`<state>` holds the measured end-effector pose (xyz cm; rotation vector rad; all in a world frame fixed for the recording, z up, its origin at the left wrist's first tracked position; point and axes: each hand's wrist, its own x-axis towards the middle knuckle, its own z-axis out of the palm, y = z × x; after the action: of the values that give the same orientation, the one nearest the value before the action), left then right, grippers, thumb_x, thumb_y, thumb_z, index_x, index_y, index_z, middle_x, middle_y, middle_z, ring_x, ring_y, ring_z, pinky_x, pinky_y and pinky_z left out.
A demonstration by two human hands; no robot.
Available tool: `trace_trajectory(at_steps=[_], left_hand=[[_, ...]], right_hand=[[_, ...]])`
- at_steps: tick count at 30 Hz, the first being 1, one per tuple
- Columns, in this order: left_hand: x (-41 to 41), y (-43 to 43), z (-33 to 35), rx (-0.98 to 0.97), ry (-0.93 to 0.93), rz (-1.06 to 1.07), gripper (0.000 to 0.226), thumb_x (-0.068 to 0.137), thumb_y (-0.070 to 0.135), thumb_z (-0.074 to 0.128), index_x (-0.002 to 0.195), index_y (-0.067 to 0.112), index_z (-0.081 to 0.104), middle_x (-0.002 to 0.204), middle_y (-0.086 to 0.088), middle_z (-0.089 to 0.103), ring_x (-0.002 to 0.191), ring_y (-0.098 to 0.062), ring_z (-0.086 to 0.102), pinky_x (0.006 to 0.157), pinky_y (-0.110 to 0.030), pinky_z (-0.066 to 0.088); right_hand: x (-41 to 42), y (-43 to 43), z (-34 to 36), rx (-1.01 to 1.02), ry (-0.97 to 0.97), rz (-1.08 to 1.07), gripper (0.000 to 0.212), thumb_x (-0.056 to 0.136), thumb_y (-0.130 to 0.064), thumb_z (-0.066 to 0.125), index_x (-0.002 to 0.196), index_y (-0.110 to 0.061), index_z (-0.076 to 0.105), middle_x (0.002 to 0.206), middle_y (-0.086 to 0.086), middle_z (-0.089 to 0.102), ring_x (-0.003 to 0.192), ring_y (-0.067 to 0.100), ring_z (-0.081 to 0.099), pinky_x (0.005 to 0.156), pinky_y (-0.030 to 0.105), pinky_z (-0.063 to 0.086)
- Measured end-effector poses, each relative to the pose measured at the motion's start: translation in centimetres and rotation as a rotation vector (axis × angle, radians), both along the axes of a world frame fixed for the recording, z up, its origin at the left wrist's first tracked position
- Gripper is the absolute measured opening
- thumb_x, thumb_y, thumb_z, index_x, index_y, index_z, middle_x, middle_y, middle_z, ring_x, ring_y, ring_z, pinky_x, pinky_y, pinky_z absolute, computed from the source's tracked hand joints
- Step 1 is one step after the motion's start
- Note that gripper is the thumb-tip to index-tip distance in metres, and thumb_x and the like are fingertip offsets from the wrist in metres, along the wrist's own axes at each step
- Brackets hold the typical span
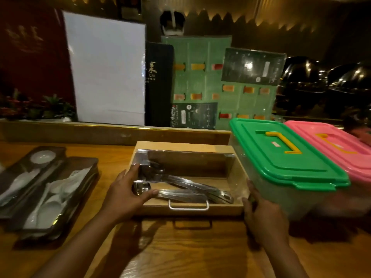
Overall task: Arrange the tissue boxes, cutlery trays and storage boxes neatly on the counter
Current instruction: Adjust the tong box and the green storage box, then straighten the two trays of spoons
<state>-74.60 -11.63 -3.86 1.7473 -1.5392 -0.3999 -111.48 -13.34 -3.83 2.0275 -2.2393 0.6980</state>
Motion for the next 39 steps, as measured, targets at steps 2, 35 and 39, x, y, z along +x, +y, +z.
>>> trace_trajectory(at_steps=[2, 35, 39], left_hand=[[-0.2, 0.2, 0.5, -0.007, -0.002, -0.024, 0.099, 0.072, 0.055, 0.08, 0.153, 0.043, 0.024, 0.149, 0.0, 0.045, 0.132, -0.022, 0.046, 0.092, -0.032, 0.044], [24.4, 5.2, -3.9, 0.146, 0.163, 0.002, 0.087, 0.079, 0.043, 0.077, 0.152, 0.023, 0.034, 0.147, -0.003, 0.054, 0.13, -0.025, 0.055, 0.105, -0.044, 0.048], [22.3, 4.4, -4.3, 0.138, 0.331, -0.058, 0.094, 0.076, 0.033, 0.085, 0.152, 0.029, 0.03, 0.134, 0.01, 0.055, 0.123, -0.019, 0.058, 0.097, -0.035, 0.05]], right_hand=[[0.4, -0.1, 0.4, -0.019, -0.131, 0.024, 0.059, 0.094, -0.045, 0.057, 0.148, -0.048, 0.032, 0.091, 0.013, 0.075, 0.083, 0.034, 0.07, 0.068, 0.039, 0.053], [40.6, 9.1, -3.8, 0.136, -0.05, 0.612, 0.072, 0.082, -0.05, 0.059, 0.148, -0.042, 0.032, 0.159, -0.005, 0.028, 0.141, 0.022, 0.027, 0.106, 0.04, 0.04], [38.9, 9.6, -3.6, 0.112, -0.079, 0.495, 0.065, 0.085, -0.044, 0.057, 0.146, -0.038, 0.037, 0.157, -0.008, 0.029, 0.14, 0.019, 0.028, 0.102, 0.04, 0.045]])
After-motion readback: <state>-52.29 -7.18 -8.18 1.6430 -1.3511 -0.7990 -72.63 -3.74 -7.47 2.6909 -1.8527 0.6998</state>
